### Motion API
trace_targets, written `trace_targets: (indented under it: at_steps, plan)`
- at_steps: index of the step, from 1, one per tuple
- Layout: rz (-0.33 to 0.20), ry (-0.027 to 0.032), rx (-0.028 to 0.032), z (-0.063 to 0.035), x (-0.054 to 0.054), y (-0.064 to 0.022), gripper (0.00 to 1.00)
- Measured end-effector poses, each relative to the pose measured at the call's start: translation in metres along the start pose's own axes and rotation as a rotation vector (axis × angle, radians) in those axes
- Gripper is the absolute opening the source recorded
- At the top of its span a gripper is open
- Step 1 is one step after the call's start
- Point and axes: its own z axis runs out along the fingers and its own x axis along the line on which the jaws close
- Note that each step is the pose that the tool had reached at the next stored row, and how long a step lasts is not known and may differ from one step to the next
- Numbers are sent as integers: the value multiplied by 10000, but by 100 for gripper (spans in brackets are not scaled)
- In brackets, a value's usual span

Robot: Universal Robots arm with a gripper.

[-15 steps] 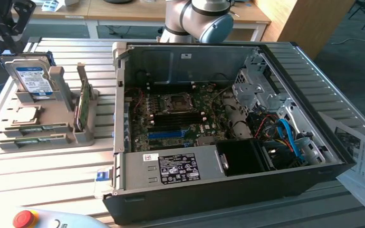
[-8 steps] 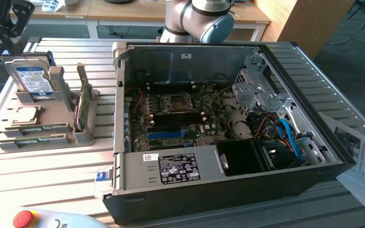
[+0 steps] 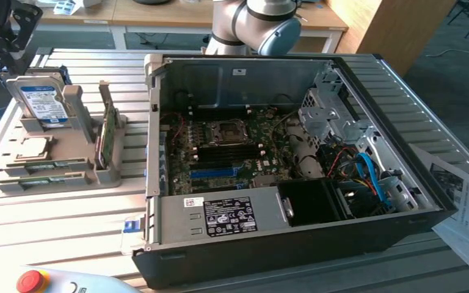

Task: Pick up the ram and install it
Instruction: 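Reach for the ram, then pick up the ram and move it above insertion slot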

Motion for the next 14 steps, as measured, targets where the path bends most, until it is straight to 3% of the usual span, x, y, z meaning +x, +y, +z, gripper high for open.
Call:
trace_targets:
  at_steps: [14]
  plan:
    - [-17, 0, -1, 0, 0, 0, 10]
